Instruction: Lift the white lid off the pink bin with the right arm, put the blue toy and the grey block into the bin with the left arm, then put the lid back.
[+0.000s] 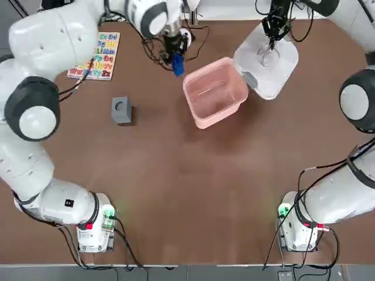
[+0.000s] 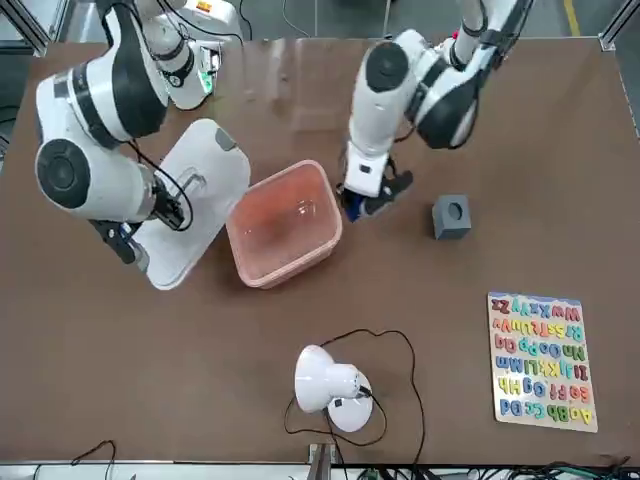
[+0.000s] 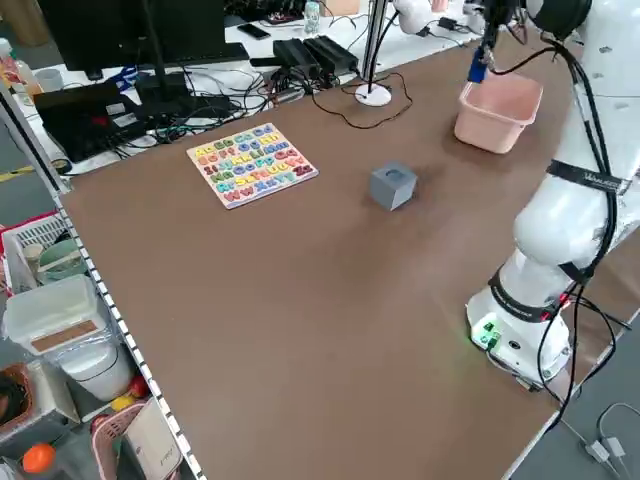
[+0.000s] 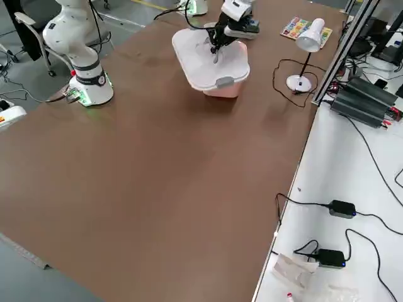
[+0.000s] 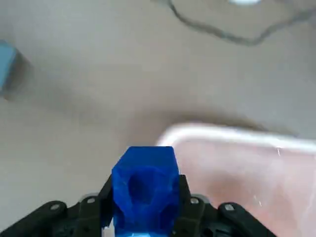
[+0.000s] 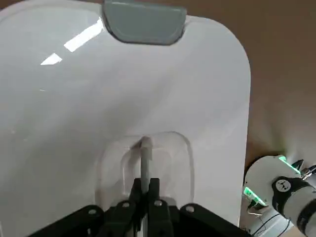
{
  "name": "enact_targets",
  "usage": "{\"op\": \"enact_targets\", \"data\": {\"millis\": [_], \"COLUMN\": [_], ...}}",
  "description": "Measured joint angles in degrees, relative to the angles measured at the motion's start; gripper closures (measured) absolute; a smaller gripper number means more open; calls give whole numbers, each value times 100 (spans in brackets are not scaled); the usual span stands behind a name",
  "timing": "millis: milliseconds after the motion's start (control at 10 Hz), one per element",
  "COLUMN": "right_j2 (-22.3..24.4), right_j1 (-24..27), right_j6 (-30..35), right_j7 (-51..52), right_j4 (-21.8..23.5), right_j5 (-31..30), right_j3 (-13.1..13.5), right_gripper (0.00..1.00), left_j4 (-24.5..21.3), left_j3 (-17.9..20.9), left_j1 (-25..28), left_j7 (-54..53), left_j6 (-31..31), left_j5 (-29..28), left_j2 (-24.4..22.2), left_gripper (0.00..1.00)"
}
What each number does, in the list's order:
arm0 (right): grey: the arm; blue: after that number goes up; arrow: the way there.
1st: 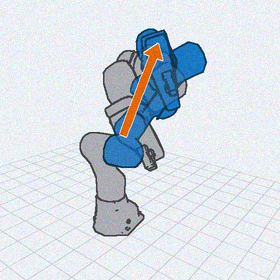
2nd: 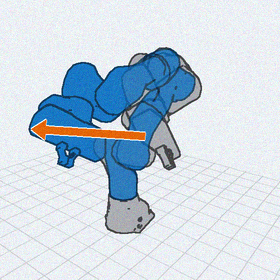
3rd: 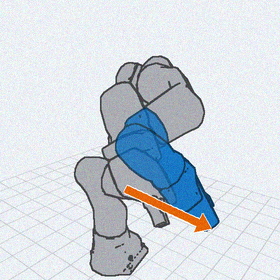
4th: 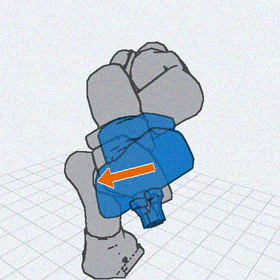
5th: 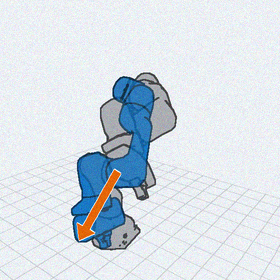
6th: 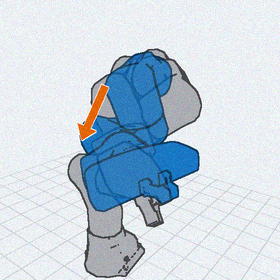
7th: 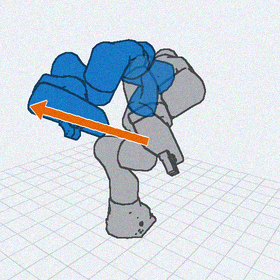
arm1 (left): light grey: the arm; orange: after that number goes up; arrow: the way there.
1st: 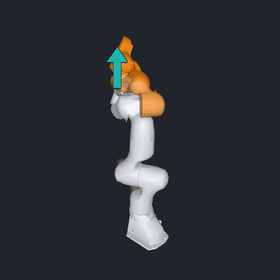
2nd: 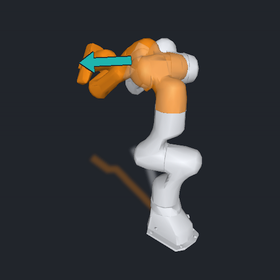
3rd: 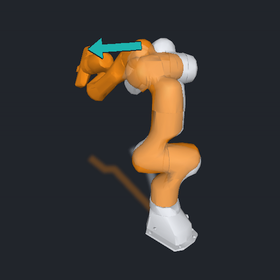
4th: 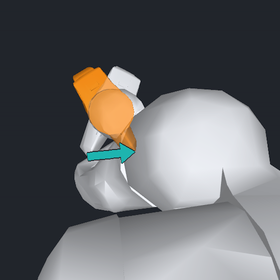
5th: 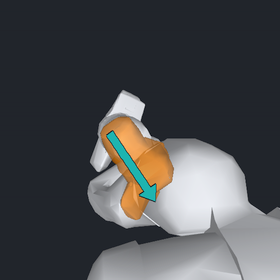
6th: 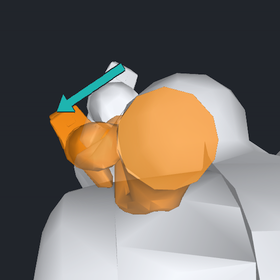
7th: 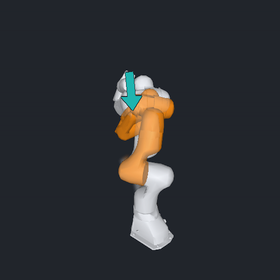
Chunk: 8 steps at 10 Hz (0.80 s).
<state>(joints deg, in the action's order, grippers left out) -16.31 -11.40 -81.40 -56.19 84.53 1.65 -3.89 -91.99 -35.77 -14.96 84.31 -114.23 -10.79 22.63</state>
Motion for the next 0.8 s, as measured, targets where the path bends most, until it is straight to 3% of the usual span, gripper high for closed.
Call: {"op": "enact_targets", "data": {"millis": [300, 600, 800], "right_j2": [18, 22, 22], "right_j1": [146, 157, 180], "right_j6": [14, 16, 16], "right_j7": [263, 284, 298], "right_j4": [-1, 0, 0], "right_j5": [-33, -43, -44], "right_j3": [1, -4, -3], "right_gripper": [93, 93, 93], "left_j4": [966, 1133, 1211], "left_j3": [407, 622, 642], "left_j1": [-1073, -1398, -1410], "left_j7": [787, 801, 793], "left_j6": [-9, -141, -147], "left_j5": [-362, -486, -513], "left_j2": [1122, 1588, 1594], "left_gripper": [49, 48, 23]}}
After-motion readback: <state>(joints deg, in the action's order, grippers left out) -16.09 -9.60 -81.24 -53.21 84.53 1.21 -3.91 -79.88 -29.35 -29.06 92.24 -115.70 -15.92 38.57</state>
